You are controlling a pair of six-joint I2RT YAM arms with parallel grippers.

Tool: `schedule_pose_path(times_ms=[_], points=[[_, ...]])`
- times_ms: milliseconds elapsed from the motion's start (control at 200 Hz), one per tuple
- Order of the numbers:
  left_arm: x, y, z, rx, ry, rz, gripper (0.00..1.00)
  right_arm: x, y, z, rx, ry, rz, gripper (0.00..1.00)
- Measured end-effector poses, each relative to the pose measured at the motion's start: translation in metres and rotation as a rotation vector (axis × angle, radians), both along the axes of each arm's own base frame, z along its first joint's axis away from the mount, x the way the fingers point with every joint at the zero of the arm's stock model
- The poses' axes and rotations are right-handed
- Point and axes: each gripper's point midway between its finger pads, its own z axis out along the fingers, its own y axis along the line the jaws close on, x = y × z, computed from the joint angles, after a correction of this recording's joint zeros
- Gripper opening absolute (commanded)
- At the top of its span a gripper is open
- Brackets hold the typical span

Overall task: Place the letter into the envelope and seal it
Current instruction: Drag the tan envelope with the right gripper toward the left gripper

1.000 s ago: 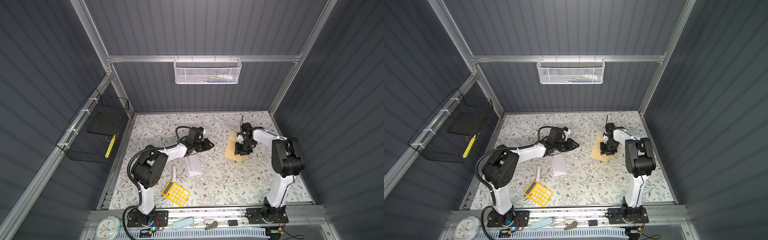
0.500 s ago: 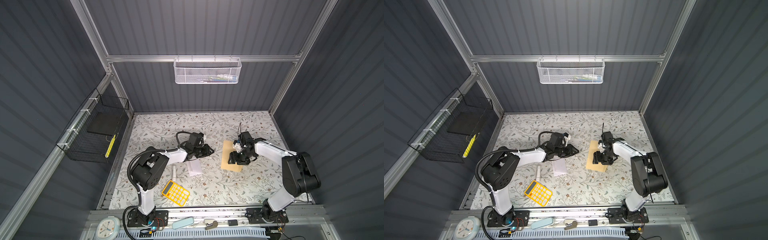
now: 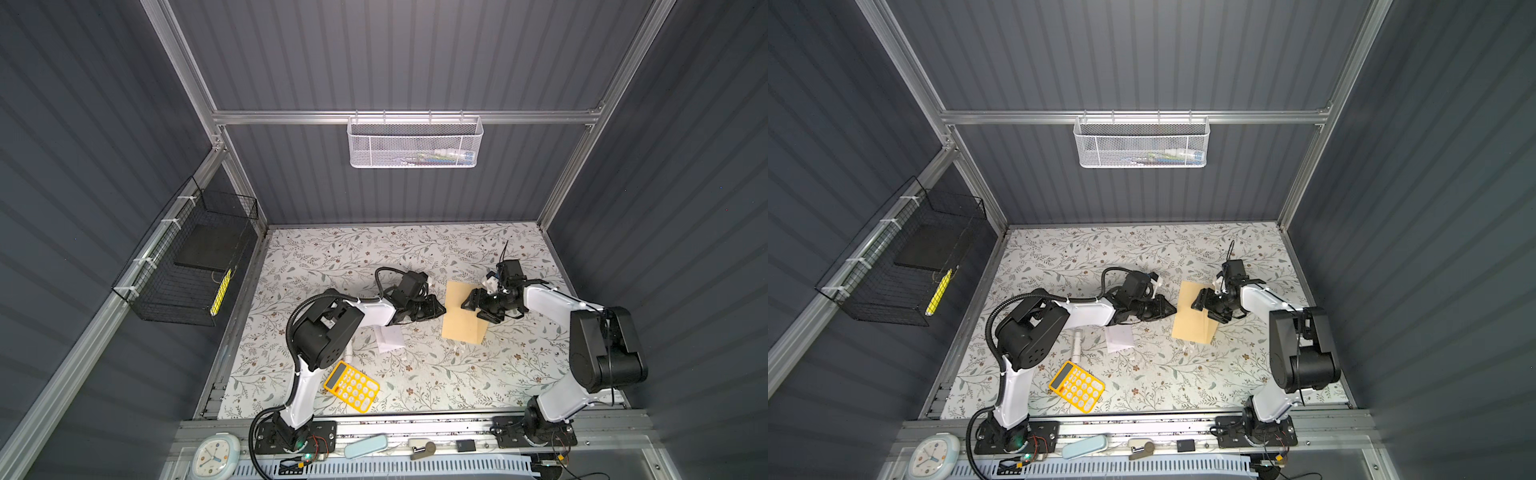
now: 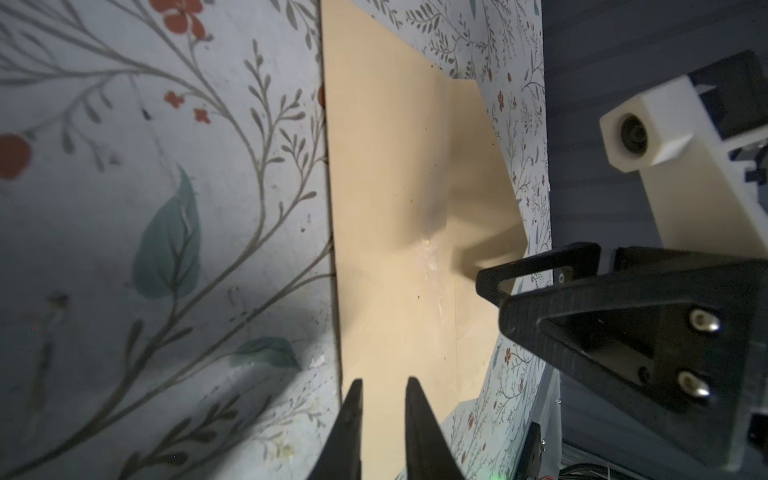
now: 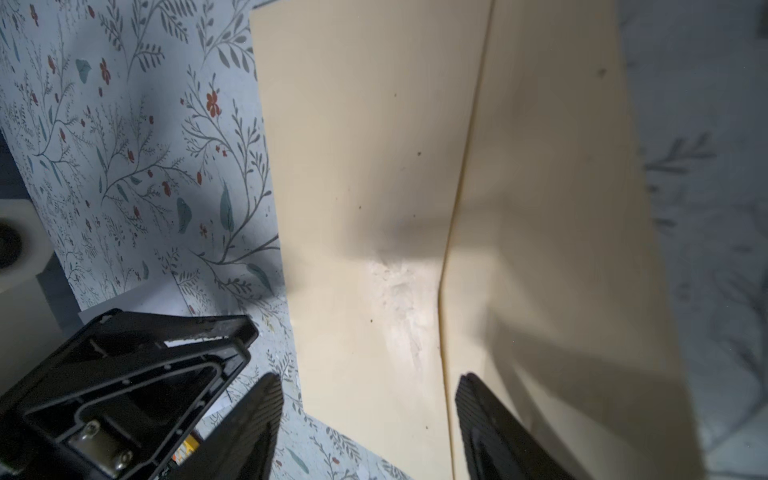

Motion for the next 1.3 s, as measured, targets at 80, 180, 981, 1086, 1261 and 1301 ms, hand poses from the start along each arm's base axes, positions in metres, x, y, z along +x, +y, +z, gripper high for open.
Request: schedule_pose_path(times_ms=[80, 180, 981, 1086, 1261, 1301], points=[[-0.001, -0.003, -0.007, 0.006, 0.011, -0.002, 0.13, 0.002, 0.000, -0.007, 0.006, 0.009, -0.018, 0.68], [-0.002, -0.003, -0.016, 0.017, 0.027, -0.001, 0.09, 0.004, 0.001, -0.012, 0.015, 0.013, -0.037, 0.68], [-0.006, -0.001, -0.024, 0.046, 0.036, -0.007, 0.03, 0.034, 0.025, -0.005, 0.250, -0.215, -0.044, 0.66], [-0.007, 0.002, -0.025, 0.061, 0.032, -0.007, 0.03, 0.029, 0.027, -0.003, 0.273, -0.225, -0.033, 0.66], [-0.008, 0.008, -0.025, 0.080, 0.018, -0.004, 0.03, 0.016, 0.031, -0.001, 0.302, -0.207, -0.014, 0.66], [-0.007, 0.008, -0.025, 0.084, 0.014, -0.003, 0.04, 0.013, 0.032, 0.000, 0.306, -0.201, -0.011, 0.65]])
